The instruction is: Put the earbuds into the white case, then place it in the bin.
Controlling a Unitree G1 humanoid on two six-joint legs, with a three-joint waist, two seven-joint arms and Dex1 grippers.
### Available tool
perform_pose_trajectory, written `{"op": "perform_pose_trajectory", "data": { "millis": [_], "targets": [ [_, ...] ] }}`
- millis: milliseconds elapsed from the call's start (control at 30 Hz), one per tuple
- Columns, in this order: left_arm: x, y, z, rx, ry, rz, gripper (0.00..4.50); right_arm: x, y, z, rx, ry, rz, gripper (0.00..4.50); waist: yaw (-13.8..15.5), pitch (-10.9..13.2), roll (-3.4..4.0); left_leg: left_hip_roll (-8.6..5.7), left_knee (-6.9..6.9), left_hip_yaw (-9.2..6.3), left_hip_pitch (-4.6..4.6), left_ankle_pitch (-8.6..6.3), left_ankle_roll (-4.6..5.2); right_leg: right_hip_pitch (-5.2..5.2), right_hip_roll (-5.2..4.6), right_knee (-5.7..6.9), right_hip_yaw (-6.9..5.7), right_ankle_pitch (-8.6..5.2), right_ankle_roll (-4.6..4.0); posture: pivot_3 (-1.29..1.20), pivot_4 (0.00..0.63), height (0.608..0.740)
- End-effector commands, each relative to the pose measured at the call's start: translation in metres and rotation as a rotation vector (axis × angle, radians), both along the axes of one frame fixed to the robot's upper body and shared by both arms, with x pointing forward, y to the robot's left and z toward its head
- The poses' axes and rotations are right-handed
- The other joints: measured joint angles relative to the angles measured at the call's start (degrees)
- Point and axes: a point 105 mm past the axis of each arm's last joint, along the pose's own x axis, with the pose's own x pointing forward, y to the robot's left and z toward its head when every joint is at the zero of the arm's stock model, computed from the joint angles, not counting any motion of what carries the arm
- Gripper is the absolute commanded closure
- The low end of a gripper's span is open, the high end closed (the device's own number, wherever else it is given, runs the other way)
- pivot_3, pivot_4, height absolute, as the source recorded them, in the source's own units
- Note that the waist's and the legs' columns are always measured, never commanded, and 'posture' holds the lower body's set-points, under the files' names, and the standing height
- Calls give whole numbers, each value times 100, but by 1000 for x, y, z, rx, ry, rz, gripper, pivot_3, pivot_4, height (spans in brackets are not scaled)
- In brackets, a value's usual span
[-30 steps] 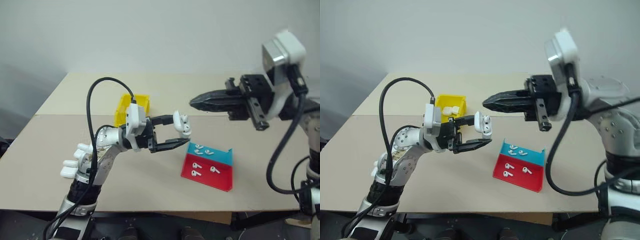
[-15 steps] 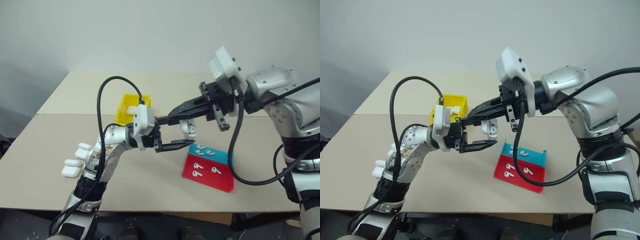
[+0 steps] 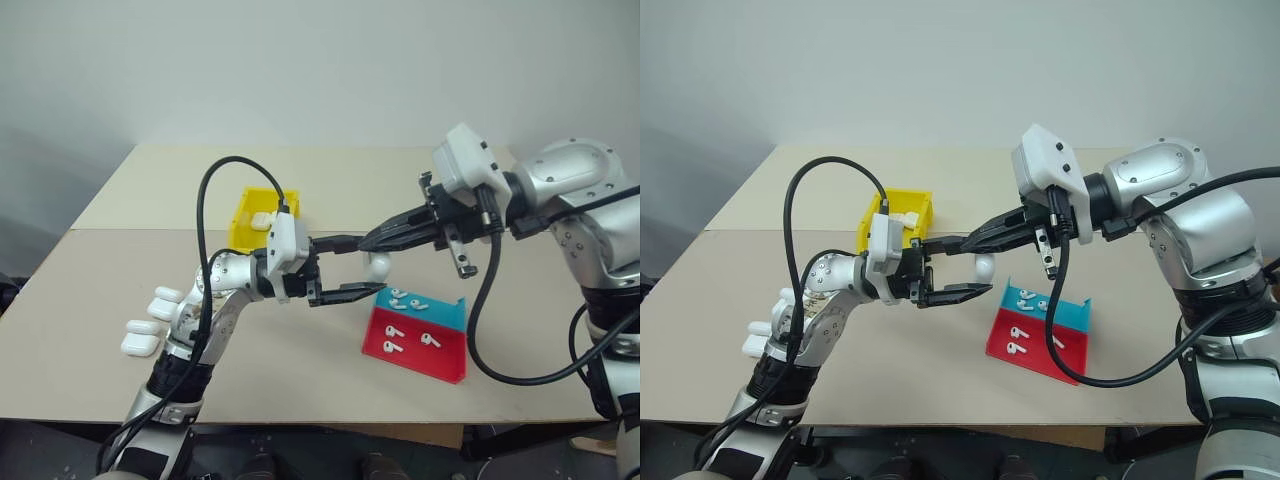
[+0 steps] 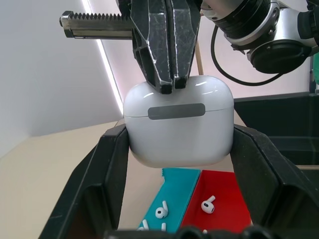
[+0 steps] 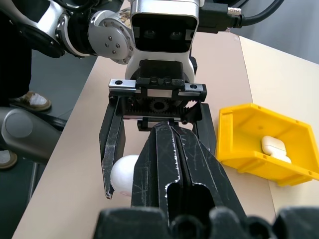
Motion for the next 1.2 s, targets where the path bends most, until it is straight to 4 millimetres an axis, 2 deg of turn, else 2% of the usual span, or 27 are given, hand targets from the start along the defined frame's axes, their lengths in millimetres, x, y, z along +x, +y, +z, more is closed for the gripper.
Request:
{"op": "perform_pose_trajectory", "data": {
  "millis": [33, 167, 233, 300, 400, 500, 633, 733, 833, 900, 1067, 1200],
  "targets": [
    [-3, 2, 18, -46, -76, 2, 1717, -6, -5, 23, 96, -67, 8, 4468, 1, 0, 0, 0, 0, 0, 0, 0, 0, 0, -1, 0, 0, 0, 0, 0, 150, 740],
    [5, 6, 23, -74, -92, 101, 1717, -3, -13, 41, 230, -125, -41, 4468, 7, 0, 0, 0, 0, 0, 0, 0, 0, 2, -2, 0, 0, 0, 0, 0, 150, 740],
    [19, 8, 37, -105, -138, 230, 1717, -4, -21, 53, 346, -127, -66, 4468, 16, 0, -1, 0, 0, -1, 0, 0, 0, 3, -1, -1, -1, 0, 0, 0, 150, 740],
    [41, 14, 58, -152, -172, 412, 1717, -5, -30, 59, 454, -109, -108, 4468, 68, 2, -3, -1, 3, -3, -2, 0, 0, 5, -2, -1, -3, 1, 1, 0, 150, 740],
    [78, 29, 78, -178, -193, 704, 1717, -1, -41, 51, 525, -79, -205, 4468, 122, 2, -4, -3, 7, -4, -2, 1, 0, 9, -2, -2, -3, 6, 4, 0, 150, 740],
    [110, 50, 81, -177, -167, 973, 1717, 5, -53, 29, 549, 24, -337, 4468, 133, 1, -4, -7, 4, -2, 3, 0, 0, 13, -6, -5, -1, 5, 5, 0, 150, 740],
    [139, 76, 64, -140, -63, 1201, 1717, 5, -61, -4, 537, 123, -474, 4468, 104, 2, -4, -7, 0, -1, 0, 0, 0, 6, -6, -5, 1, 5, 5, 0, 150, 740],
    [156, 85, 34, -26, -12, 1302, 1717, 1, -67, -22, 483, 161, -542, 4468, 95, 2, -5, -7, -4, -3, -5, 0, 0, 0, -4, -6, 0, 5, 5, 0, 150, 740],
    [164, 82, 11, 59, 47, 1327, 1717, 2, -73, -24, 459, 154, -595, 4468, 98, 3, -6, -10, -5, -3, -6, 0, 0, 1, -7, -10, -1, 5, 6, 0, 150, 740],
    [169, 84, 6, 105, 14, 1368, 1717, 4, -75, -23, 453, 153, -618, 4468, 108, 4, -9, -11, -5, -4, -5, 0, 0, 3, -8, -10, -2, 5, 6, 0, 150, 740],
    [178, 84, -13, 166, 160, 1350, 1717, 6, -76, -25, 441, 157, -645, 4468, 110, 7, -12, -11, -7, -5, -9, 0, -1, 2, -8, -16, -3, 5, 6, 0, 150, 740],
    [182, 89, -26, 196, 224, 1382, 415, 7, -72, -32, 409, 166, -656, 4500, 105, 6, -12, -12, -12, -5, -9, 0, 0, 3, -8, -21, -3, 5, 6, 0, 150, 740]
  ]
}}
